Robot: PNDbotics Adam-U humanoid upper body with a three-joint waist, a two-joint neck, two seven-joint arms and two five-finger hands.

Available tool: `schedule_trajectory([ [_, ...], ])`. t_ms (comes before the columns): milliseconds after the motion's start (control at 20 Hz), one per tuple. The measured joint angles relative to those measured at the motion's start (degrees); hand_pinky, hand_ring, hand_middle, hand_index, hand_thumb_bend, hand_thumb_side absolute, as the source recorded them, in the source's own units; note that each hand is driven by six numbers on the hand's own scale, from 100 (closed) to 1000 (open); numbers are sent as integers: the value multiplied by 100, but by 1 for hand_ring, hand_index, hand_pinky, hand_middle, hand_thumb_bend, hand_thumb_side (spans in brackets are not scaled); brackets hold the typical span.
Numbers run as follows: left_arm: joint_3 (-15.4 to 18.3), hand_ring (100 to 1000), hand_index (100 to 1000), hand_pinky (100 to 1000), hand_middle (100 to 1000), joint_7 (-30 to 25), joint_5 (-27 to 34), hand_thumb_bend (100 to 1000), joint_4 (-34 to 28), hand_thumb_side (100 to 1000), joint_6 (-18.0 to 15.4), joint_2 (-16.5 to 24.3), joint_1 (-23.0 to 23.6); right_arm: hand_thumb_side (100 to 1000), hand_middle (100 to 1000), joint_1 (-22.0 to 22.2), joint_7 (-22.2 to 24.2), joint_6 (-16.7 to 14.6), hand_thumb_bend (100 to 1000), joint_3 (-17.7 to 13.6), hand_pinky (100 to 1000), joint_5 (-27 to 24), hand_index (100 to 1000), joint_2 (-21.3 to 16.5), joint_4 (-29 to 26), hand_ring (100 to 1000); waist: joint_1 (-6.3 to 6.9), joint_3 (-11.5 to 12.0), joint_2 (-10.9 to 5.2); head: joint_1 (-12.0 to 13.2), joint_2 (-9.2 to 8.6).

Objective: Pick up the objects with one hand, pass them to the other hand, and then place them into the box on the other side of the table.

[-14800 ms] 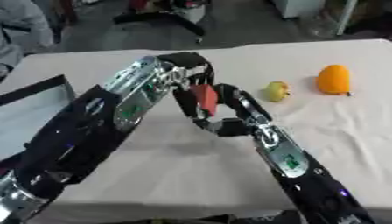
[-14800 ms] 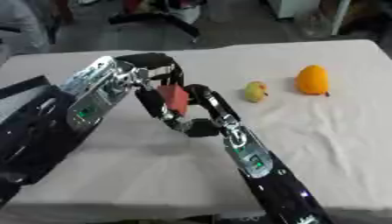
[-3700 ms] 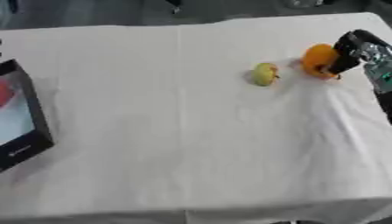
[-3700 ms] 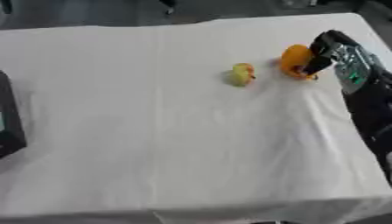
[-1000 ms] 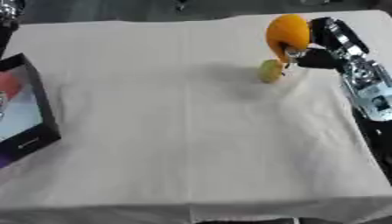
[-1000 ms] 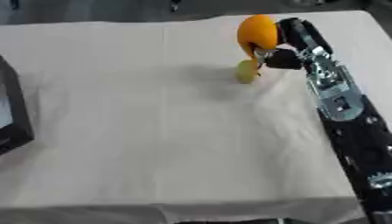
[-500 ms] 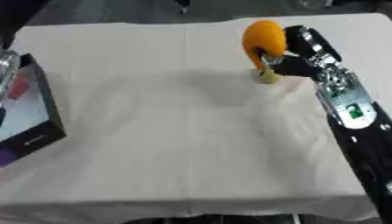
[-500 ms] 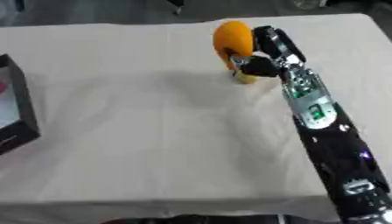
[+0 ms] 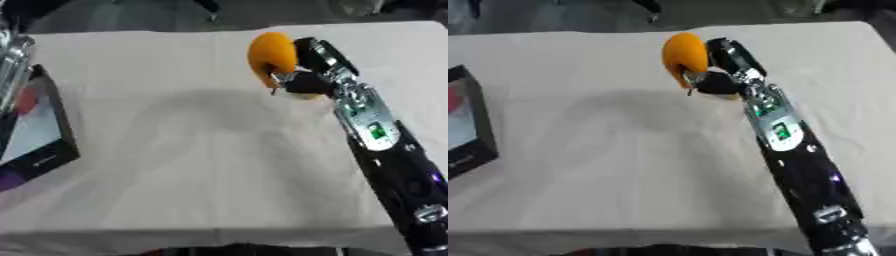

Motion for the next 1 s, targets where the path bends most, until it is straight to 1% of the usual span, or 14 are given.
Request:
schedule_trajectory([
  [400, -387, 796, 841, 848, 743, -659, -380, 160, 22, 451, 300, -310, -333, 100, 400, -34, 394, -176, 219, 258, 696, -19, 389, 302, 205, 531, 0, 25, -49, -18, 0],
  [750, -734, 805, 845, 858, 756, -1189, -924, 174, 141, 459, 619, -608, -549, 100, 400, 15, 494, -344, 220, 393, 696, 63, 389, 447, 309, 530, 0, 76, -49, -21, 0],
  [950, -937, 826, 864, 877, 795, -1587, -1336, 199, 291, 466, 712, -786, -724, 100, 401, 25, 528, -471, 216, 478, 695, 101, 390, 512, 331, 529, 0, 106, -49, -8, 0],
  [1000, -984, 829, 870, 882, 801, -1698, -1446, 204, 343, 468, 719, -823, -768, 100, 400, 28, 538, -499, 234, 491, 695, 105, 390, 533, 343, 529, 0, 119, -49, -5, 0],
])
